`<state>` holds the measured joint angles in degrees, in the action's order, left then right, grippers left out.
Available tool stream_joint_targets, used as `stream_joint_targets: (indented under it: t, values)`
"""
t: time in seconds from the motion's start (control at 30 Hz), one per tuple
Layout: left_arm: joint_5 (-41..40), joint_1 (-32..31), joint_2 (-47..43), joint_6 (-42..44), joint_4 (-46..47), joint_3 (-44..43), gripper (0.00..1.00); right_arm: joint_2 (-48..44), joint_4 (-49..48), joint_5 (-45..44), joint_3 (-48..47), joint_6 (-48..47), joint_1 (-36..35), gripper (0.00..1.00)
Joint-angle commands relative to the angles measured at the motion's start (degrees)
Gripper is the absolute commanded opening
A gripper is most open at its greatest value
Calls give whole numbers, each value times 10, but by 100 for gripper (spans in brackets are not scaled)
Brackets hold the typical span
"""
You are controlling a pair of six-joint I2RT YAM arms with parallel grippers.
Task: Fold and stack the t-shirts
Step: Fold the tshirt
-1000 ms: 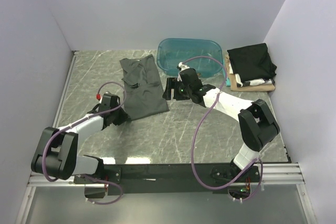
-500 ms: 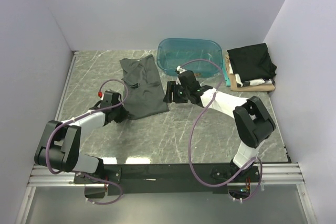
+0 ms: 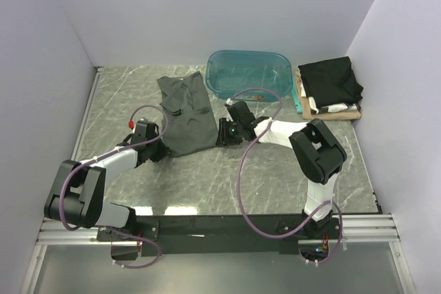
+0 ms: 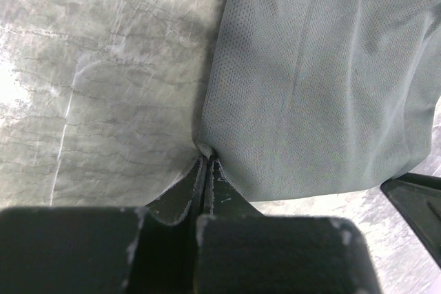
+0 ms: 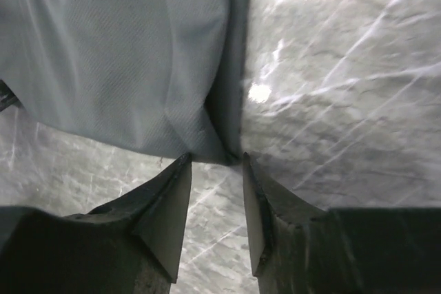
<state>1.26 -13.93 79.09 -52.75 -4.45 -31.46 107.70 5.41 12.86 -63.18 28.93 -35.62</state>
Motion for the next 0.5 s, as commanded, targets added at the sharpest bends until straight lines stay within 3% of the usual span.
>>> stream_joint_targets:
  t: [0.0, 0.07, 0.2, 0.27, 0.47]
  values:
    - [3, 0, -8, 10, -4, 11, 1, 3, -5, -5, 12, 1, -14, 42]
    - [10, 0, -10, 11, 0, 15, 1, 9, -6, -4, 10, 2, -16, 39]
    - [13, 0, -14, 12, -9, 10, 1, 13, -2, -6, 4, 4, -19, 8]
    - [20, 0, -16, 13, -16, 7, 1, -1, 0, -13, 8, 2, -22, 1]
    - [34, -31, -52, 3, -36, 30, 1, -73, -1, -28, 64, 5, -24, 0]
